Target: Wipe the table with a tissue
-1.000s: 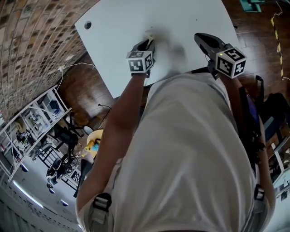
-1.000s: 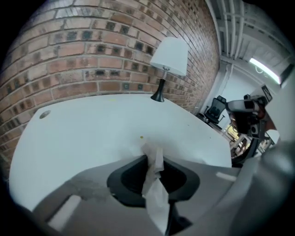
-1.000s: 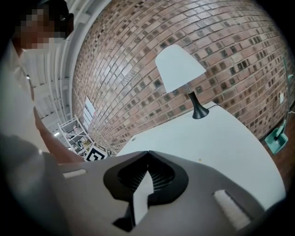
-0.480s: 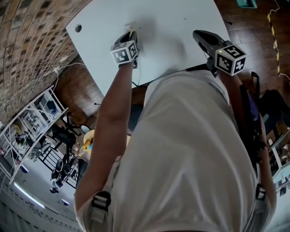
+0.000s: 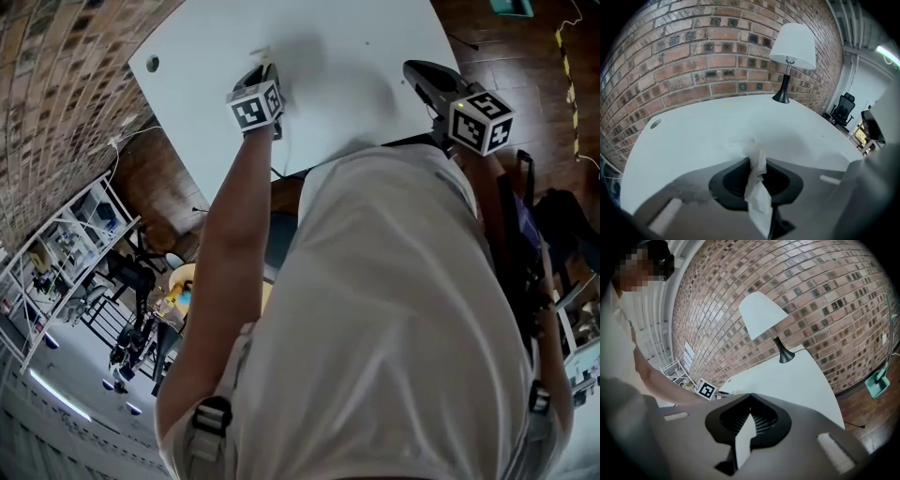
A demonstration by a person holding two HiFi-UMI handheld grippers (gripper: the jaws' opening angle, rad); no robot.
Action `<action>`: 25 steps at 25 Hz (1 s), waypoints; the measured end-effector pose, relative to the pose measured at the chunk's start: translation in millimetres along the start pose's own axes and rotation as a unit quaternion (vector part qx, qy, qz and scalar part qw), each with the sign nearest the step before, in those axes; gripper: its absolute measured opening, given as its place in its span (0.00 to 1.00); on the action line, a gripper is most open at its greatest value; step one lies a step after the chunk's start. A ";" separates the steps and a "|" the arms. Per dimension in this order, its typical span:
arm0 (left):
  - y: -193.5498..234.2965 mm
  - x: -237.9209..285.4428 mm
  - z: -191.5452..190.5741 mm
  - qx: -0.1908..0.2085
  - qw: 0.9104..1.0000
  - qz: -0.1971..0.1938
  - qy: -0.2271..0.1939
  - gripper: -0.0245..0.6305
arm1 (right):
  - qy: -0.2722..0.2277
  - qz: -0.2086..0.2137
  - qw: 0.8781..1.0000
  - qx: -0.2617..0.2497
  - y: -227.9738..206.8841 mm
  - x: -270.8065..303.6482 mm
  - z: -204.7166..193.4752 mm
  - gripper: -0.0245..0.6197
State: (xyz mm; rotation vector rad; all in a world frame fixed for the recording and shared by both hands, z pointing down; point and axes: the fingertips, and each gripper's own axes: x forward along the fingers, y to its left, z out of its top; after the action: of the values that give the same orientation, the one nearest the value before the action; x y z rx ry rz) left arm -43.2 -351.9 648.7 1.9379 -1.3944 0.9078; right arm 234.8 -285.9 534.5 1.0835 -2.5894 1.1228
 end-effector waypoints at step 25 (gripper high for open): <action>-127.2 -33.4 -60.8 0.051 0.983 -0.158 0.075 0.14 | -0.005 0.005 0.999 -0.032 39.2 6.4 -0.7 0.05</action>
State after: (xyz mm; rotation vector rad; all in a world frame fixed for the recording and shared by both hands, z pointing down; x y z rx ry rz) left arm 59.3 -249.5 650.4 2.0460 -0.9365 0.9626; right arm 204.3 -270.7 514.1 1.0669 -2.6221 1.0312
